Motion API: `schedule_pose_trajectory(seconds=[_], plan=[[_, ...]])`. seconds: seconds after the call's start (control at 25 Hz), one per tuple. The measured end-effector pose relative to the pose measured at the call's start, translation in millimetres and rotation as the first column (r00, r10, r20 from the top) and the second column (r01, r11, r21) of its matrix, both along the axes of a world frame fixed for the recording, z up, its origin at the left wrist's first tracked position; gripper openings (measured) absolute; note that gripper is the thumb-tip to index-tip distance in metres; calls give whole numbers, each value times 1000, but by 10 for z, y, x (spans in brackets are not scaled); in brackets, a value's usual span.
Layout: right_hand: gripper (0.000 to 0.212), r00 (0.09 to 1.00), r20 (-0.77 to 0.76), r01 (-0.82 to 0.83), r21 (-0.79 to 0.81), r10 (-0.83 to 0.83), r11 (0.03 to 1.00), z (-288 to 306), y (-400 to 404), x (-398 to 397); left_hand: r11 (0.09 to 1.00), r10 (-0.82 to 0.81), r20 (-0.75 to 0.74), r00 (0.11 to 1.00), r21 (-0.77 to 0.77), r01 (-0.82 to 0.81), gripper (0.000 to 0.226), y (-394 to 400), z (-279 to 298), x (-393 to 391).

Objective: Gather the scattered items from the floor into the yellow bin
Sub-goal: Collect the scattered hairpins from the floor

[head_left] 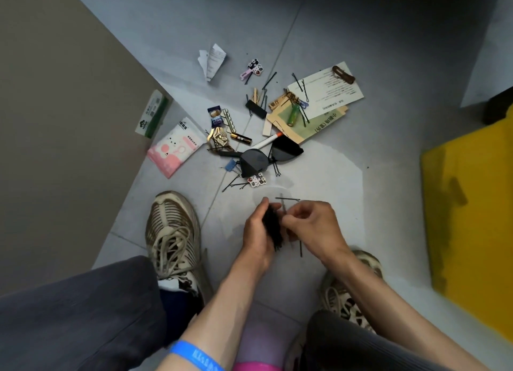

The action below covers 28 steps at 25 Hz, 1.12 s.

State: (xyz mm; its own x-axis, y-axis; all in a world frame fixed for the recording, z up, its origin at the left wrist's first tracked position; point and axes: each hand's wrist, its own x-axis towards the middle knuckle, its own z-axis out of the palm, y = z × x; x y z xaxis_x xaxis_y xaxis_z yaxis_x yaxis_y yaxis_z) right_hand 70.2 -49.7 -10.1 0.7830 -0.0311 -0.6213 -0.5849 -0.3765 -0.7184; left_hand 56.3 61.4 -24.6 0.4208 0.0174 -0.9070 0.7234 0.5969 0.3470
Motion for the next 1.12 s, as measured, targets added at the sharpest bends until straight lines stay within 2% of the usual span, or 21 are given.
schedule_pose_trajectory(seconds=[0.08, 0.16, 0.2, 0.28, 0.32, 0.36, 0.44, 0.56, 0.64, 0.72, 0.8, 0.92, 1.0, 1.12], plan=[[10, 987, 99, -125, -13, 125, 992, 57, 12, 3, 999, -7, 25, 1000, -42, 8, 33, -16, 0, 38], [9, 940, 236, -191, -231, 245, 954, 0, -97, 65, 1000, 7, 42, 999, -25, -6, 30, 24, -4, 69], [10, 893, 288, -222, -384, 345, 896, -74, -167, 92, 1000, 15, 41, 999, -9, -15, 29, 62, -7, 85], [16, 781, 199, -356, -637, 592, 684, -209, -203, 121, 1000, 20, 34, 999, 17, -21, 27, 129, -8, 97], [17, 730, 136, -412, -694, 670, 590, -273, -167, 134, 1000, 15, 32, 999, 23, -16, 27, 148, -12, 95], [17, 695, 104, -444, -716, 711, 539, -321, -115, 146, 1000, 6, 30, 1000, 26, -7, 27, 159, -15, 93], [15, 701, 77, -459, -713, 709, 530, -337, -30, 165, 999, -10, 28, 1000, 39, 9, 29, 175, -13, 90], [18, 806, 36, -421, -668, 591, 614, -277, -168, -2, 998, -8, 28, 1000, 55, 6, 31, 178, -11, 72], [20, 846, 2, -399, -661, 533, 635, -223, -269, -271, 998, 4, 28, 1000, 62, -6, 31, 159, -28, 56], [24, 846, -42, -412, -685, 531, 601, -196, -300, -506, 998, -2, 13, 1000, 59, 1, 31, 116, -29, 23], [28, 817, -65, -425, -739, 573, 523, -211, -290, -601, 999, -6, 4, 1000, 44, 6, 31, 70, -25, -7], [19, 750, -106, -483, -762, 653, 431, -189, -223, -591, 999, 7, -5, 1000, 43, -7, 31, 66, -2, -38], [15, 743, -85, -471, -771, 664, 428, -188, -180, -585, 998, 15, -3, 1000, 54, -15, 31, 95, 3, -40], [14, 782, -51, -419, -781, 621, 464, -252, -142, -543, 998, 5, -12, 1000, 63, -4, 32, 105, 31, -16]])
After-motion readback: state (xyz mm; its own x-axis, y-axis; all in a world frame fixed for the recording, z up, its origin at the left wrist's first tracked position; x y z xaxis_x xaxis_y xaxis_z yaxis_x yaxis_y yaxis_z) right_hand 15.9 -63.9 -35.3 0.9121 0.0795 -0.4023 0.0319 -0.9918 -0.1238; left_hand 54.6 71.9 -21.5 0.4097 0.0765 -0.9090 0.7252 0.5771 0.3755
